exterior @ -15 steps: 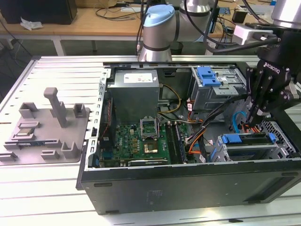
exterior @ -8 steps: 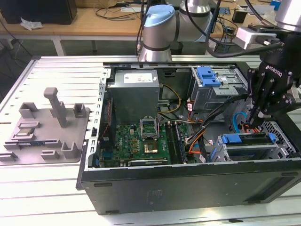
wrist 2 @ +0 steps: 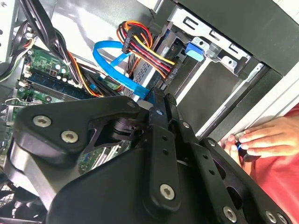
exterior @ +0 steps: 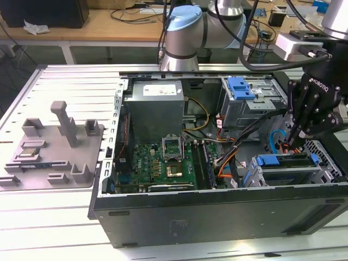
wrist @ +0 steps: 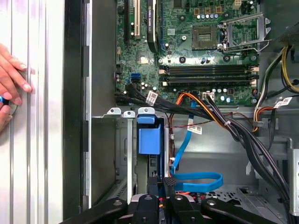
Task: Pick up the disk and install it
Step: 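Insert the second disk wire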
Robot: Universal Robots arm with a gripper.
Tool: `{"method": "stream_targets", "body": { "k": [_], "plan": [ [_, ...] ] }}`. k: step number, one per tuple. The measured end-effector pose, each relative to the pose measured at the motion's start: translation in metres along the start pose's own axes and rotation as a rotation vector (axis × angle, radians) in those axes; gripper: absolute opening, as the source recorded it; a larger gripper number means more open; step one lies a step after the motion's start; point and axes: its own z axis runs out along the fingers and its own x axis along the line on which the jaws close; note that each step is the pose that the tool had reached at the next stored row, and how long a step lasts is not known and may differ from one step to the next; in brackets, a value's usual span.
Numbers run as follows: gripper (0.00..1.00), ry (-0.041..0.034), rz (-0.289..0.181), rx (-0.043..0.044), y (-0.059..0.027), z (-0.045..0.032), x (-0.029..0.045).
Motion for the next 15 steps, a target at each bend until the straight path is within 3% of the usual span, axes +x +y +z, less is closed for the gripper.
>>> {"method": "stream_targets", "body": {
  "k": [4, 7, 8, 9, 15],
  "plan": [
    [0.16, -0.0156, 0.0, 0.0019, -0.0001, 0.0006, 0.0035],
    [0.16, -0.0422, -0.001, 0.0058, -0.0001, 0.0012, 0.0076],
    [0.16, -0.0551, -0.001, 0.0077, -0.0002, 0.0014, 0.0093],
    [0.16, -0.0613, -0.001, 0.0084, -0.0001, 0.0016, 0.0106],
    [0.16, -0.0685, 0.0, 0.0129, -0.0001, 0.0026, 0.0147]
  ]
}}
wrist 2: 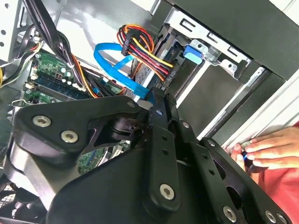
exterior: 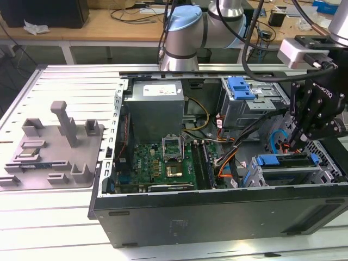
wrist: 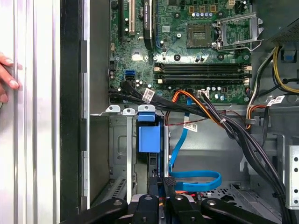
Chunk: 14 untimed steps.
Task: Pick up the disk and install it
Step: 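Insert the second disk wire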
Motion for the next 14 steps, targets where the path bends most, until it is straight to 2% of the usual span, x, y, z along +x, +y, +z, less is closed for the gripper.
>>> {"method": "stream_targets", "body": {
  "k": [7, 14],
  "plan": [
    [0.16, -0.0107, 0.001, 0.0214, 0.0027, 0.0007, 0.0025],
    [0.16, -0.0166, 0.002, 0.0347, 0.0077, 0.0012, 0.0035]
  ]
}}
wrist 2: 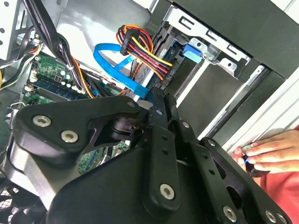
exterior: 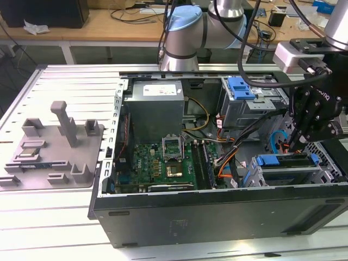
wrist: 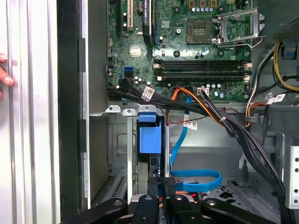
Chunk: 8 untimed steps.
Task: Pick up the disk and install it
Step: 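Insert the second disk wire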
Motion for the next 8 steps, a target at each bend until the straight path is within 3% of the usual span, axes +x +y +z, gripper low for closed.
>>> {"method": "stream_targets", "body": {
  "k": [8],
  "plan": [
    [0.16, -0.0007, -0.019, 0.0044, 0.0013, -0.0001, 0.0004]
  ]
}}
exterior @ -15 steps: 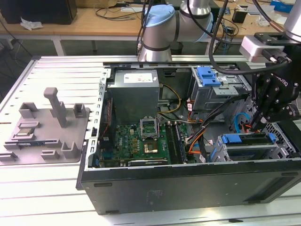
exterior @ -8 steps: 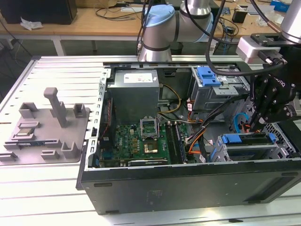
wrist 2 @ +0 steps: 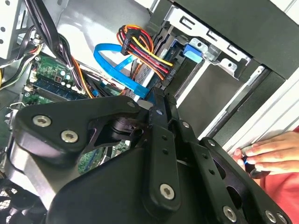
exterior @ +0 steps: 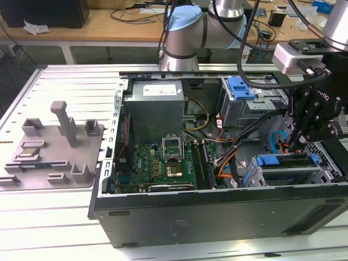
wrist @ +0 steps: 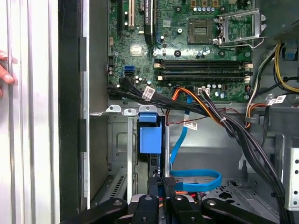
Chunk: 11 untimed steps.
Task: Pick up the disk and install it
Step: 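Insert the second disk wire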
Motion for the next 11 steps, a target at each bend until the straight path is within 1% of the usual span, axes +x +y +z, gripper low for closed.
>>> {"method": "stream_targets", "body": {
  "k": [3, 8, 10, 11],
  "plan": [
    [0.16, -0.0005, -0.029, 0.0029, 0.0001, 0.0, 0.0],
    [0.16, -0.0015, -0.034, 0.0035, 0.0001, -0.0001, 0.0001],
    [0.16, -0.015, -0.034, 0.0055, 0.0001, 0.0, 0.0005],
    [0.16, -0.0179, -0.033, 0.0061, 0.0001, 0.0001, 0.0006]
  ]
}}
